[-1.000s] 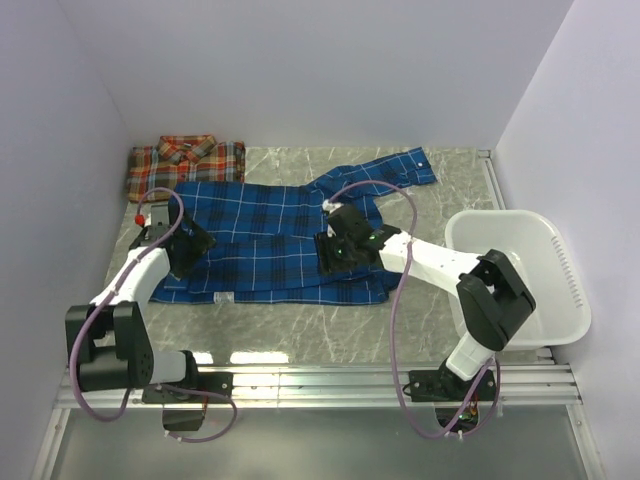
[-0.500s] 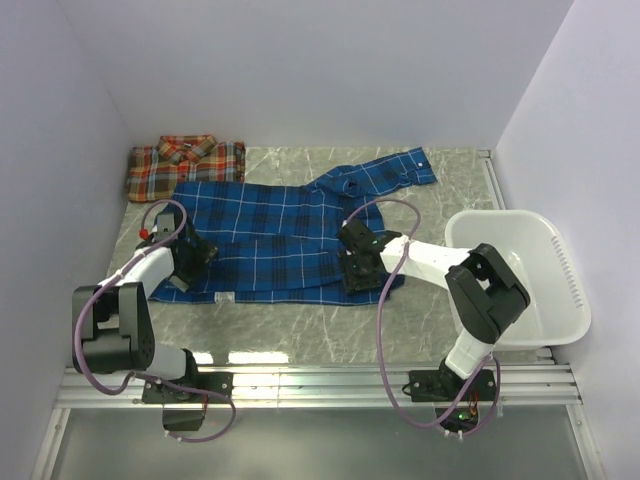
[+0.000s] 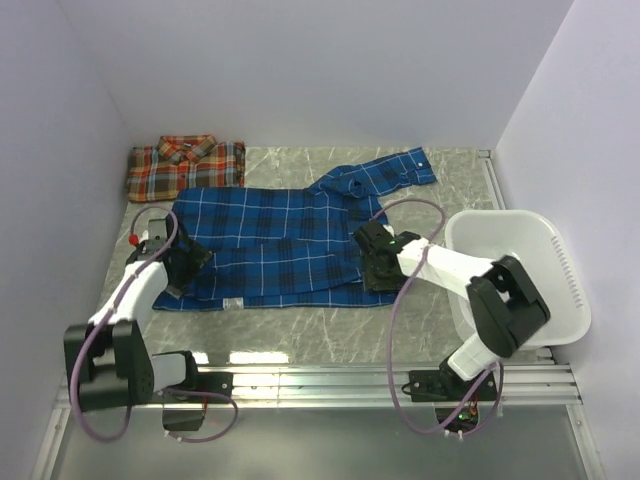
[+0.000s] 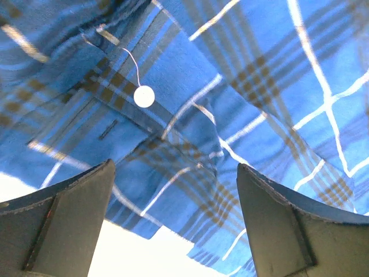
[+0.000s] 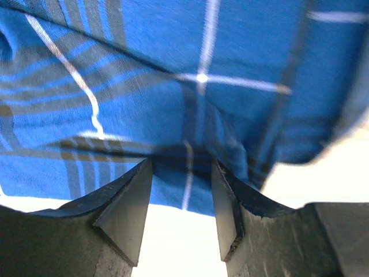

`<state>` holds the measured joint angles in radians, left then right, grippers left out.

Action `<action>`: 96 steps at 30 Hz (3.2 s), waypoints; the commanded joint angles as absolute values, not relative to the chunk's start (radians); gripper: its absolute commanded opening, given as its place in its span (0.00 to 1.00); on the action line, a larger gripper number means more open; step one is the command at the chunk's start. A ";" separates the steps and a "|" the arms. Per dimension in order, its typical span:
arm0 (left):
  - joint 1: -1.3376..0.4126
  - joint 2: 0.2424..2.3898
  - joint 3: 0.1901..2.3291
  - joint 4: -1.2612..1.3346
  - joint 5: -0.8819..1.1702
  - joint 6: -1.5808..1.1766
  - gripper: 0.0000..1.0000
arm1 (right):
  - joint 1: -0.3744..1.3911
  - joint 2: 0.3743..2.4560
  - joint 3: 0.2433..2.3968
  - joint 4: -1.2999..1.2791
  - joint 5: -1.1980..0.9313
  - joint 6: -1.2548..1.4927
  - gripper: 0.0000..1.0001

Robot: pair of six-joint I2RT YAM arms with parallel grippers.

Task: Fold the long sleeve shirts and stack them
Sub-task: Fold the shirt

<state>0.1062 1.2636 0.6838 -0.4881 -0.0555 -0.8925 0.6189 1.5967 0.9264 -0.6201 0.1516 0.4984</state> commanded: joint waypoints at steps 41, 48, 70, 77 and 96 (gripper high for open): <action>-0.124 1.356 0.606 -0.529 -0.034 -0.959 0.92 | 0.750 1.703 0.962 -0.649 -0.118 0.336 0.64; -0.124 1.146 0.595 -0.649 -0.026 -1.005 0.93 | 0.762 1.597 0.977 -0.736 -0.117 0.279 0.65; 0.173 1.679 1.319 -0.690 -0.126 -0.952 0.85 | 0.400 1.448 1.258 -0.561 -0.118 0.364 0.99; 0.178 1.923 1.561 -0.776 -0.130 -1.083 0.74 | 0.400 1.459 1.259 -0.580 -0.017 0.331 1.00; 0.184 2.226 1.798 -0.960 -0.186 -1.149 0.67 | 0.399 1.517 1.253 -0.532 -0.037 0.318 0.96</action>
<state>0.1776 2.2105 1.7809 -0.9081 -0.1638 -1.1297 0.4011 1.4948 1.2285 -0.5671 -0.0486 0.3344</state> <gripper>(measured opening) 0.676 0.961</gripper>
